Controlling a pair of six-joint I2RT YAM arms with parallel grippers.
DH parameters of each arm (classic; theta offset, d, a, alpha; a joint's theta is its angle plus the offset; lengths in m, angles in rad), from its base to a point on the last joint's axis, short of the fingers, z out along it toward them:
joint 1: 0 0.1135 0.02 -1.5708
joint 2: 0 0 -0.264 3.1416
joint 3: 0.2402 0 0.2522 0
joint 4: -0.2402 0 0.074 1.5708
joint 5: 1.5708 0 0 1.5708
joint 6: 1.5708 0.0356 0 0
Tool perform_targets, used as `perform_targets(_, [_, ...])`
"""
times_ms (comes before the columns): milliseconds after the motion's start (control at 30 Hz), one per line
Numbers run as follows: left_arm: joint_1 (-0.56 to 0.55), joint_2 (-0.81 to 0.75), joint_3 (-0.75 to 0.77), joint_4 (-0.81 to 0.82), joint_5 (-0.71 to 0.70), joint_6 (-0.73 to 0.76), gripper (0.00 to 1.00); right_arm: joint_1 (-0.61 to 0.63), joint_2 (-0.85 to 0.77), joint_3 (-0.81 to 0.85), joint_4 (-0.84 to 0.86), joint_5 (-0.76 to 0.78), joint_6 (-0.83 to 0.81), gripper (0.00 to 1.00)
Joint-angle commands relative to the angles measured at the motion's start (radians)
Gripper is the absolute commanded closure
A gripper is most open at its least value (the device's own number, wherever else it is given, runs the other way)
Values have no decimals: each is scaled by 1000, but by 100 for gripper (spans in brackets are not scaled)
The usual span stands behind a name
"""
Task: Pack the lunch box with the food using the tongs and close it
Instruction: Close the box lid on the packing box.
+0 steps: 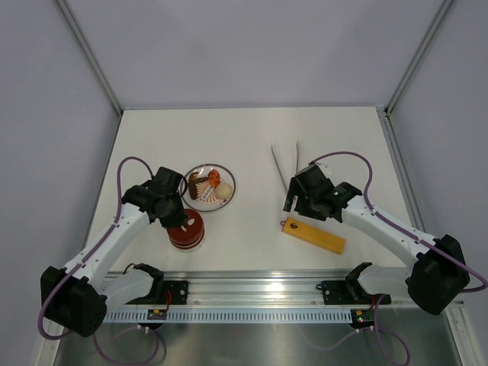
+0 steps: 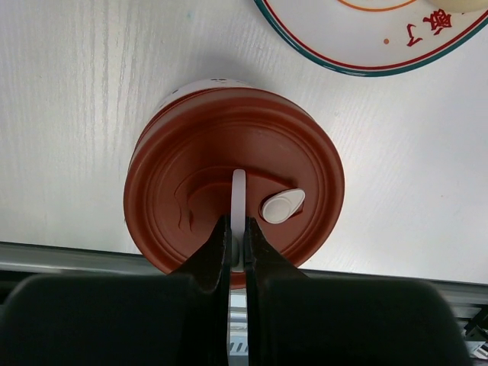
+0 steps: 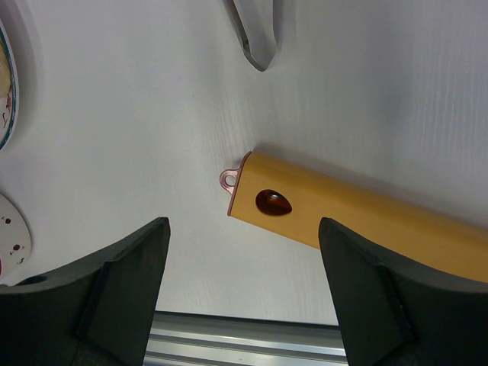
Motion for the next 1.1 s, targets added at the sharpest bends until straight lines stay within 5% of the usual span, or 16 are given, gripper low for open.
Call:
perform_targets(0, [-8,11,8,23,5,13,100,-3,6,2,22,0,-6,14])
perform_targets(1067, [-14,-10,-185,164,-9,-103,100,-3,7,-2,28,0,-7,14])
